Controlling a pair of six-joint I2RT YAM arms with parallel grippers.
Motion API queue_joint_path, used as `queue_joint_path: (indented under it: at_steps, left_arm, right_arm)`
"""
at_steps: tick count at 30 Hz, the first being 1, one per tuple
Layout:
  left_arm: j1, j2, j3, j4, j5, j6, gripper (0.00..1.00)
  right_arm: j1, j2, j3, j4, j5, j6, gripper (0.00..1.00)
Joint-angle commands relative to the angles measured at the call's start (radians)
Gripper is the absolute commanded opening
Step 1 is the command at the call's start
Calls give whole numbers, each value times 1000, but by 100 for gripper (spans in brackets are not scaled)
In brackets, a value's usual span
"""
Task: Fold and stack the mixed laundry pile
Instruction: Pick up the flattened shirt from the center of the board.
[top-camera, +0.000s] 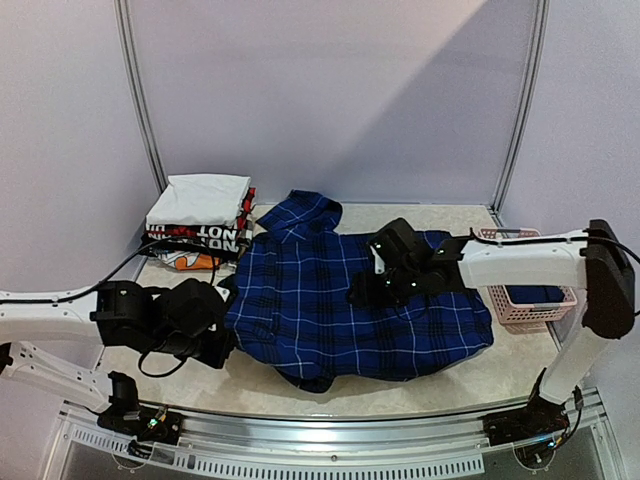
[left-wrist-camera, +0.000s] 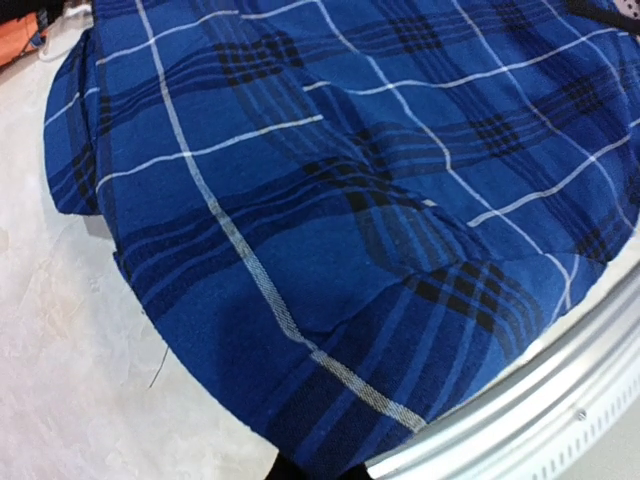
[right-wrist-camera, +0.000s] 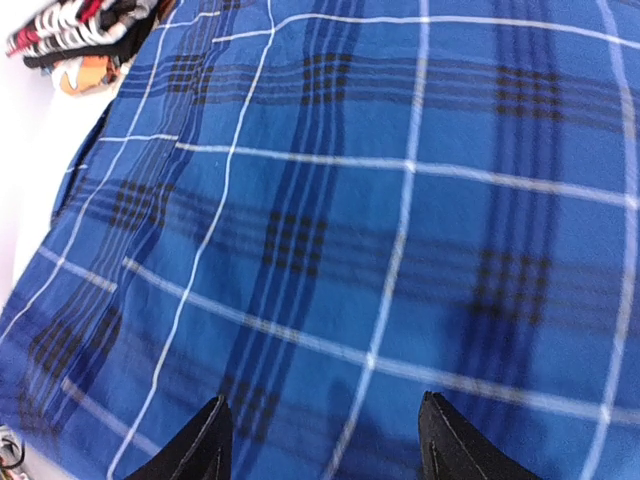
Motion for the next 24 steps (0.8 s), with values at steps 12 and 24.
queue_joint_path:
  at_steps: [12, 24]
  left_arm:
    - [102, 0, 240, -98, 204, 59, 0]
    - [391, 174, 292, 159, 373, 106, 0]
  right_arm:
    - [-71, 391, 263, -22, -80, -105, 63]
    - [-98, 374, 295, -93, 6, -130, 63]
